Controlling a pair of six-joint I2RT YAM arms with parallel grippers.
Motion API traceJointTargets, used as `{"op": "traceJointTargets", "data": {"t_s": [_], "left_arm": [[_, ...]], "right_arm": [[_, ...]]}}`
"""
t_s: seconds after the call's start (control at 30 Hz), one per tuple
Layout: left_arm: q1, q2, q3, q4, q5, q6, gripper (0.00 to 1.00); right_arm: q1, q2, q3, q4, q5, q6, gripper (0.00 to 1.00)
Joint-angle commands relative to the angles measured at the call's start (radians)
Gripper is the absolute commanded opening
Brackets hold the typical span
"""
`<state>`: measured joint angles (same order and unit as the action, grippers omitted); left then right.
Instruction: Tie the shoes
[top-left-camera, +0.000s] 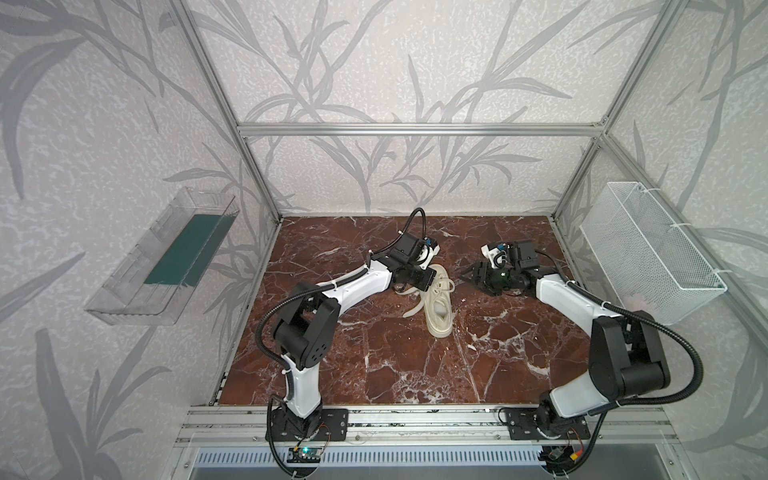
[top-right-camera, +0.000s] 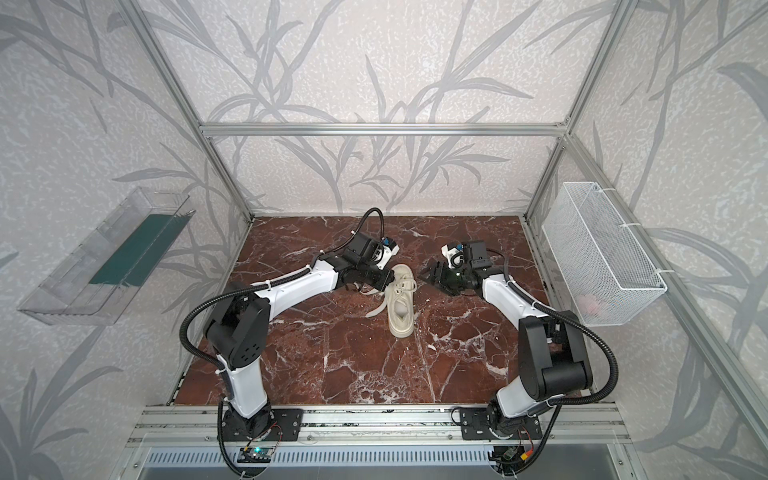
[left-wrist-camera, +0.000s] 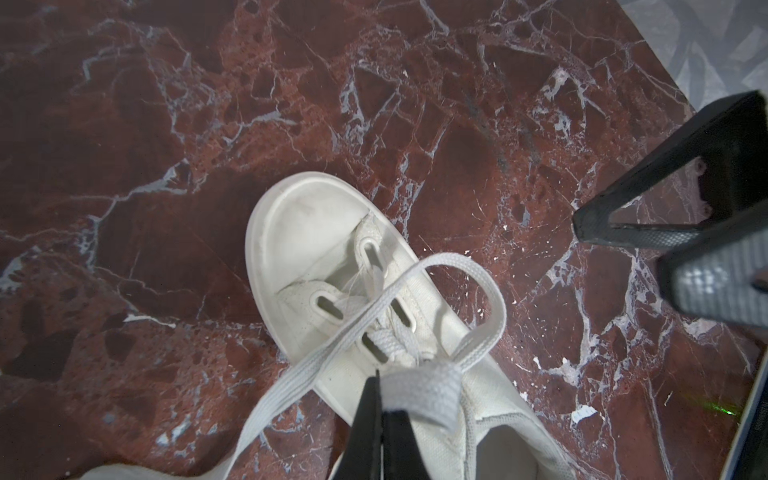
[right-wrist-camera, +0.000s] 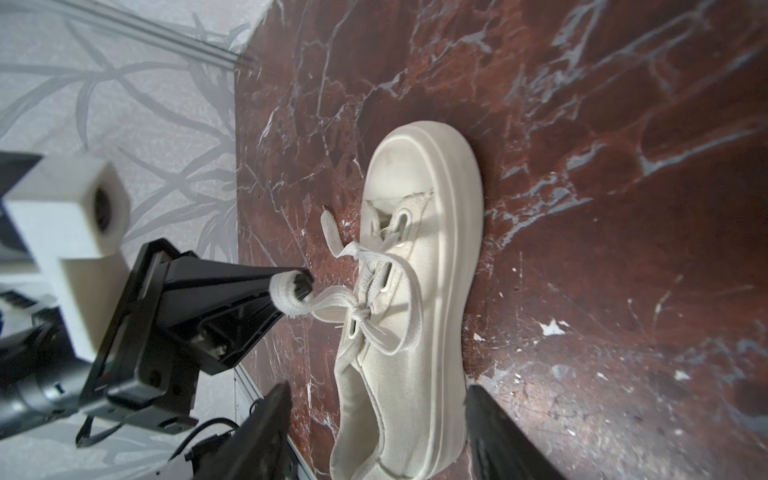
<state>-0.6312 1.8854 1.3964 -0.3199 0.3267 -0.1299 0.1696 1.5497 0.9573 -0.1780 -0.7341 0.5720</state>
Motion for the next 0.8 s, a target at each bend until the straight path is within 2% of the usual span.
{"op": "traceJointTargets", "data": {"t_s": [0.0, 0.13, 0.5, 0.67, 0.77], "left_arm": [[-0.007, 0.016, 0.042, -0.024, 0.016, -0.024, 0.01], [-0.008, 0.028, 0.047, -0.016, 0.014, -0.029, 0.05], [-0.009, 0.041, 0.065, -0.005, 0.026, -0.039, 0.05], [-0.009, 0.037, 0.063, -0.002, 0.024, -0.037, 0.06], [-0.008, 0.033, 0.058, 0.006, 0.024, -0.038, 0.06]], "right_arm": [[0.009, -0.02, -0.021, 0.161, -0.082, -0.021, 0.59], [0.044, 0.034, 0.003, 0.201, -0.116, -0.02, 0.56], [0.106, 0.198, 0.12, 0.23, -0.176, 0.035, 0.51], [0.11, 0.236, 0.13, 0.266, -0.184, 0.058, 0.42], [0.109, 0.255, 0.13, 0.287, -0.189, 0.092, 0.32]]}}
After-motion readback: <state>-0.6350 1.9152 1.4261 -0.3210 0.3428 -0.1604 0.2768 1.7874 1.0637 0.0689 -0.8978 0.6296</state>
